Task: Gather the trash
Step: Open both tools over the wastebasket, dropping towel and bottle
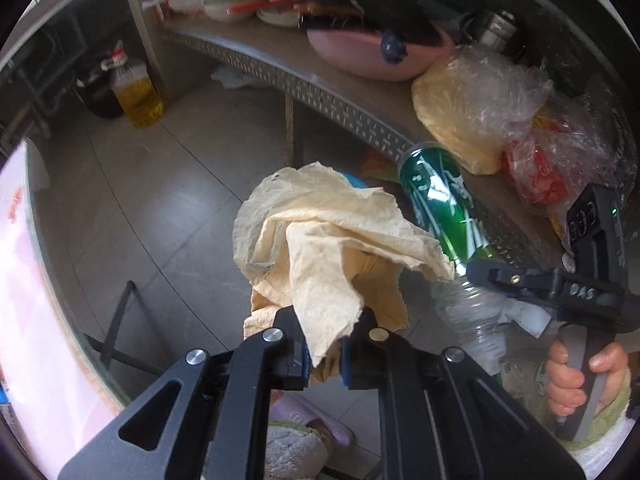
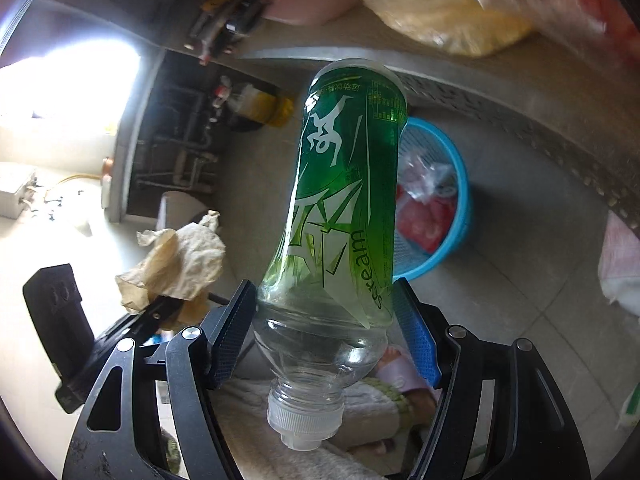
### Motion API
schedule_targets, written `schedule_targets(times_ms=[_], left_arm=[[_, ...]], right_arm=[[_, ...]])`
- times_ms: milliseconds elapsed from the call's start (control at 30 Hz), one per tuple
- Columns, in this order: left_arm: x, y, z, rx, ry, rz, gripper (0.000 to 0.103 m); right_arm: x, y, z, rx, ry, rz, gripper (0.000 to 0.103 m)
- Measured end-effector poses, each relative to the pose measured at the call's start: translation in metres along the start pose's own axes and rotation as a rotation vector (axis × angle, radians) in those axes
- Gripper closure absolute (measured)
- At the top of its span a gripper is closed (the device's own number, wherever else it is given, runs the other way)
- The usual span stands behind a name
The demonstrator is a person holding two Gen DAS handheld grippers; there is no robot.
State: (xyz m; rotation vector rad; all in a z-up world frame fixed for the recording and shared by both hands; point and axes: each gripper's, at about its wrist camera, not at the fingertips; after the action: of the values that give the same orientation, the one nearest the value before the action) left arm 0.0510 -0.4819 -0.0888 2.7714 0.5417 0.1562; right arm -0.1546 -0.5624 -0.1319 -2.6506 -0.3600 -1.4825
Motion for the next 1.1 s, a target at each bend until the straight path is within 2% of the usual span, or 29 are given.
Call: schedule_targets(times_ms=[167, 233, 267, 300, 400, 633, 833, 933, 1100], left_arm=[[0.005, 0.026, 0.033, 0.059, 0.013, -0.025, 0.092], [0.007, 0.038, 0.044, 0.063, 0.004, -0.041, 0.074], [0.010, 0.042, 0.048, 0.066, 0.006, -0.054, 0.050], [0.014, 0.043, 0.050, 0.057, 0.023, -0.072, 0.041], [0.017, 0.041, 0.051, 0.052, 0.037, -0.089, 0.041], [0.024, 0.017, 0.034, 0.015, -0.014, -0.081, 0.041], [0.028, 0.023, 0.026, -0.025, -0.059, -0.126, 0.041], [0.040, 0.023, 0.005, -0.092, -0.097, -0.171, 0.041], [0.068, 0.006, -0.045, -0.202, -0.095, -0.227, 0.041]], right_arm=[[-0.005, 0.021, 0.039, 0.025, -0.037, 0.020, 0.037], [-0.003, 0.034, 0.061, 0.029, -0.048, 0.007, 0.034], [-0.004, 0.041, 0.073, 0.028, -0.057, -0.007, 0.032], [-0.006, 0.045, 0.084, 0.030, -0.073, -0.023, 0.028], [-0.015, 0.047, 0.111, 0.055, -0.186, -0.036, 0.028], [-0.016, 0.015, 0.099, 0.031, -0.220, -0.064, 0.028], [-0.020, -0.004, 0.077, -0.007, -0.220, -0.060, 0.027], [-0.013, -0.007, 0.066, -0.038, -0.228, -0.092, 0.028], [0.015, -0.006, 0.068, -0.052, -0.245, -0.212, 0.027]])
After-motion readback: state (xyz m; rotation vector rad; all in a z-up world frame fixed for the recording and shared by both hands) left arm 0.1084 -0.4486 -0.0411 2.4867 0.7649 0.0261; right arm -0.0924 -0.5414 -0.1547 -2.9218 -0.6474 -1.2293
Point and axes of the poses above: each gripper's, at about its wrist camera, not at the fingertips, and z roughly the way its jaws point, x to its left, y to its top, and after that the axes turned 9 degrees about y, right-handed
